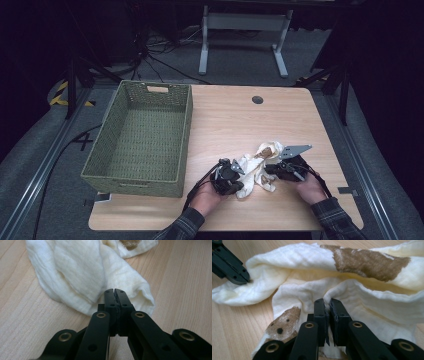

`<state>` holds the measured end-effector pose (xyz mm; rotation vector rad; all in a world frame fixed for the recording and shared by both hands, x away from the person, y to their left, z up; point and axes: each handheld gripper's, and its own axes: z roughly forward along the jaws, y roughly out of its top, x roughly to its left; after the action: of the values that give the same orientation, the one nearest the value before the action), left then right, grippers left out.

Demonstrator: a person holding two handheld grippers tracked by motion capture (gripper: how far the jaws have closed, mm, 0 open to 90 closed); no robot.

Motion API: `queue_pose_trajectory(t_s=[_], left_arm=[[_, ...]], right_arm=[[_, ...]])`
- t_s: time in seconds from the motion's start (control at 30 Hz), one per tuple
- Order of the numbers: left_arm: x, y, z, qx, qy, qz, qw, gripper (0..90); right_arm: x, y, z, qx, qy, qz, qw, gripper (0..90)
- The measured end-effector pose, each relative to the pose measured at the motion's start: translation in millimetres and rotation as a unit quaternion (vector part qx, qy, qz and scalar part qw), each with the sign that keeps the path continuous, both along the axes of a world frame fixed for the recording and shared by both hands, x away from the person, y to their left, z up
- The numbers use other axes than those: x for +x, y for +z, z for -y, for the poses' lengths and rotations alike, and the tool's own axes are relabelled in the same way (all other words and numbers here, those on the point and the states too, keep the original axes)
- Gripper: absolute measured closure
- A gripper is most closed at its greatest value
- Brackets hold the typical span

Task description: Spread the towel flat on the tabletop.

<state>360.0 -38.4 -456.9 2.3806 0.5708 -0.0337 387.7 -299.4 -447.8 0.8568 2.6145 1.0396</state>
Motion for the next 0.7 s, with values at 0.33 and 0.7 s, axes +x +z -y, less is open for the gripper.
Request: queue_pose_trajectory(t_s=[0.33, 0.7], left_arm=[[-0.2, -0.1, 0.0, -0.001, 0.0, 0.0, 1.0, 89.5], [-0.2, -0.2, 0.0, -0.001, 0.0, 0.0, 1.0, 89.5]], right_arm=[[-0.9, 19.7, 20.6, 0.036, -0.018, 0.021, 0.999, 85.0], [6.5, 28.9, 49.4, 0.05, -0.06, 0.034, 0.9963, 84.9]])
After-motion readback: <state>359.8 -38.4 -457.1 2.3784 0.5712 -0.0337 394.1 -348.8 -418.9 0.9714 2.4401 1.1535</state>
